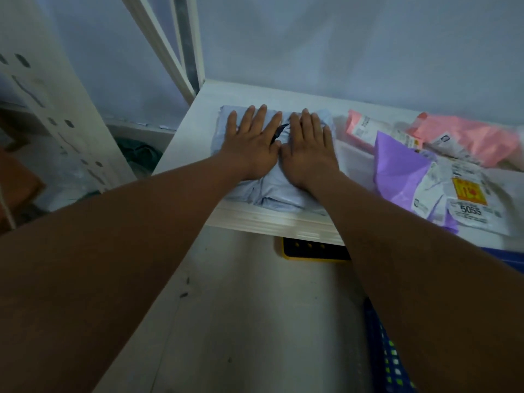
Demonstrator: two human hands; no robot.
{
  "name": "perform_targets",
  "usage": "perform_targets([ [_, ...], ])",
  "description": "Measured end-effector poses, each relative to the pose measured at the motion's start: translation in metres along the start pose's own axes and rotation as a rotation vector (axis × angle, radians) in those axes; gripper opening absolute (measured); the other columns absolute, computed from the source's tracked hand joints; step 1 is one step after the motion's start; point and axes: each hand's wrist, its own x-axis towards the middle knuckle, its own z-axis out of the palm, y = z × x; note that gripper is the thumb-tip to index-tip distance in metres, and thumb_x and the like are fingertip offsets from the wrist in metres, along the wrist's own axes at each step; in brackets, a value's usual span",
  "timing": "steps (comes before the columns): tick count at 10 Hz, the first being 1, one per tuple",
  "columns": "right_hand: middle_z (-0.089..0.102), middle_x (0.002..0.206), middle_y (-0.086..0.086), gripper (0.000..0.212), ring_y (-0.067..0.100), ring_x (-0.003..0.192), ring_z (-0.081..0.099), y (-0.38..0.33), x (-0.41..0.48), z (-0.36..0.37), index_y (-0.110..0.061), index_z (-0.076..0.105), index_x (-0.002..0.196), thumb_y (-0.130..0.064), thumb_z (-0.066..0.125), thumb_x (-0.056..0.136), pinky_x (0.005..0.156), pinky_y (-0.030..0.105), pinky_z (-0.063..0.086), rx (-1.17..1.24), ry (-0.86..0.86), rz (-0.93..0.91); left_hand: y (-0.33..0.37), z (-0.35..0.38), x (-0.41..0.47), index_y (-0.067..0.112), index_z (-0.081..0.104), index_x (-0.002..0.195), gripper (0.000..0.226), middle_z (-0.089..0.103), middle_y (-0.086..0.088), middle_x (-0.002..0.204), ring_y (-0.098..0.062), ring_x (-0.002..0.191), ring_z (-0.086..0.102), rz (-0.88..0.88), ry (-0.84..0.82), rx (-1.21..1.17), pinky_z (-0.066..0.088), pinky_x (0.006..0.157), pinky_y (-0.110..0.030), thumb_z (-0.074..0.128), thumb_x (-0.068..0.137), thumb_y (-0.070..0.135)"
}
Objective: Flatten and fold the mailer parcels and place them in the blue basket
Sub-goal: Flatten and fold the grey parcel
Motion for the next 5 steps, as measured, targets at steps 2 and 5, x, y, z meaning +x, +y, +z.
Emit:
perform_targets([
  [2,-0.014,0.165,0.009,0.067,0.024,0.152,-0.016,-0.0021,0.0018,-0.0008,-0.014,-0.007,0.158,-0.044,0.018,0.103,0.123,0.044,-0.009,-0.035,-0.057,0.016,-0.0001,-0.0007,-0.0002,0.029,0.001,0.158,0.061,-0.002,-0.007,0.166,-0.026,0.153,-0.005,-0.004,0.003,0.009,-0.01,0.119,-0.053,0.021,0.104,0.048],
  [5,-0.015,0.165,0.008,0.067,0.023,0.151,-0.017,-0.0026,0.003,-0.0024,-0.016,-0.008,0.158,-0.045,0.017,0.103,0.123,0.044,-0.009,-0.023,-0.084,0.034,-0.0004,-0.0051,0.0029,0.031,0.0,0.158,0.061,-0.004,-0.006,0.166,-0.025,0.152,-0.007,-0.021,-0.051,-0.012,-0.013,0.118,-0.052,0.02,0.103,0.049],
])
